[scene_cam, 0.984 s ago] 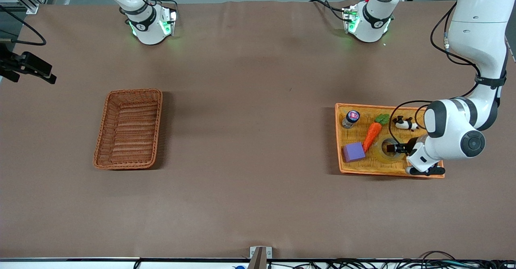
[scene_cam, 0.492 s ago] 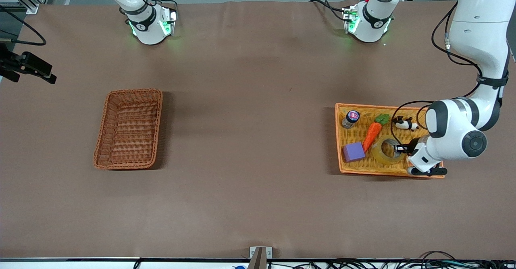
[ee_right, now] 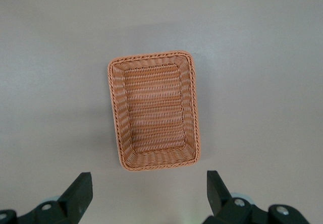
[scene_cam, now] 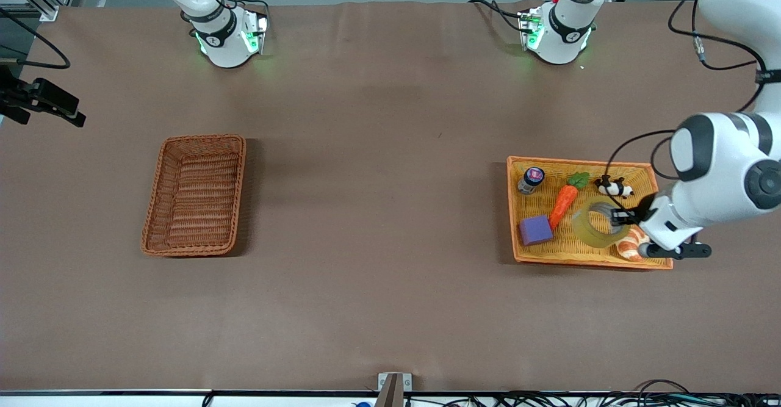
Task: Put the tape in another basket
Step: 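Lift the tape roll with the left gripper out of the basket, then lower the tape roll onto the table between baskets, open the left gripper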
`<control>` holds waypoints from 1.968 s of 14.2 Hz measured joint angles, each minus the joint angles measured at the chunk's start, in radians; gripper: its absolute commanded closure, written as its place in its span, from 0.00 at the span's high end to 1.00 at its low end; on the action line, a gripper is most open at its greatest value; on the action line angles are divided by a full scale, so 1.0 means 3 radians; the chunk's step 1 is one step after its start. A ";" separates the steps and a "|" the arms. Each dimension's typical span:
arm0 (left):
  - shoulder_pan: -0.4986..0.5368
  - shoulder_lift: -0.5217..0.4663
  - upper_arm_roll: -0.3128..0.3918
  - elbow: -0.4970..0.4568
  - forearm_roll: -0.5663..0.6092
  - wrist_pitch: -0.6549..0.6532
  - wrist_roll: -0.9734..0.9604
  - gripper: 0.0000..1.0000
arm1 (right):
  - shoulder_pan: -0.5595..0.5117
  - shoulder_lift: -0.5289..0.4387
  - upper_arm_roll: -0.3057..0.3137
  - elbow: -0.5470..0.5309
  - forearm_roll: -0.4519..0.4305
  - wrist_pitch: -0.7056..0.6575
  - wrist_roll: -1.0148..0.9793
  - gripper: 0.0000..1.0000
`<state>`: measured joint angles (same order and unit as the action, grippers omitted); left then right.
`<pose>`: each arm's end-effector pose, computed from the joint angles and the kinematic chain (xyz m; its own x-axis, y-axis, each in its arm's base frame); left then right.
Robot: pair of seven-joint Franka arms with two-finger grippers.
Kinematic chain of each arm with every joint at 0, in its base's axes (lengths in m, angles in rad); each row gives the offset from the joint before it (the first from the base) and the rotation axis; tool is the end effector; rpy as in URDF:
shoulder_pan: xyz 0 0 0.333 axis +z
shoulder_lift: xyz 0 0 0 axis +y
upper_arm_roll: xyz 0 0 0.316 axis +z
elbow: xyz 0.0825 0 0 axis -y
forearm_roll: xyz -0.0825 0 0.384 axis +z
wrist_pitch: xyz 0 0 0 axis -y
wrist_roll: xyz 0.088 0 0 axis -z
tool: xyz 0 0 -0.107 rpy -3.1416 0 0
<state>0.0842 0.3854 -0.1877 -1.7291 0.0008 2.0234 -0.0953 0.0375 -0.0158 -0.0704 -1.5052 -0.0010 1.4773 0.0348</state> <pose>0.6419 -0.0563 0.3561 0.9959 -0.0009 -0.0909 0.0047 -0.9981 0.0611 0.5399 -0.0182 0.6556 0.9976 -0.0677 -0.0121 -0.0677 -0.9977 0.0003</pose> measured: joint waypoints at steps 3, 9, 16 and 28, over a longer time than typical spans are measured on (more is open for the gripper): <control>-0.0215 0.0047 -0.0371 -0.0029 0.0001 0.0006 -0.0412 0.11 | 0.0000 0.0000 0.0001 0.0000 0.0000 0.0000 0.0000 1.00; -0.1431 0.0891 -0.0420 0.0667 0.0001 0.0079 -0.1471 0.11 | 0.0001 0.0001 0.0002 -0.0001 0.0001 -0.0010 0.0000 1.00; -0.2040 0.1777 -0.0403 0.1612 0.0001 0.0128 -0.1642 0.22 | 0.0001 0.0001 0.0002 -0.0001 0.0002 -0.0023 0.0000 1.00; -0.2116 0.1789 -0.0397 0.1803 0.0002 0.0130 -0.1597 1.00 | 0.0001 0.0003 0.0006 -0.0002 0.0006 -0.0067 -0.0002 1.00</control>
<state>-0.5507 0.9221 -0.3069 -1.1882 0.0013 2.0623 -0.5744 0.0379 -0.0149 -0.0685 -1.5058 0.0010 1.4572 0.0341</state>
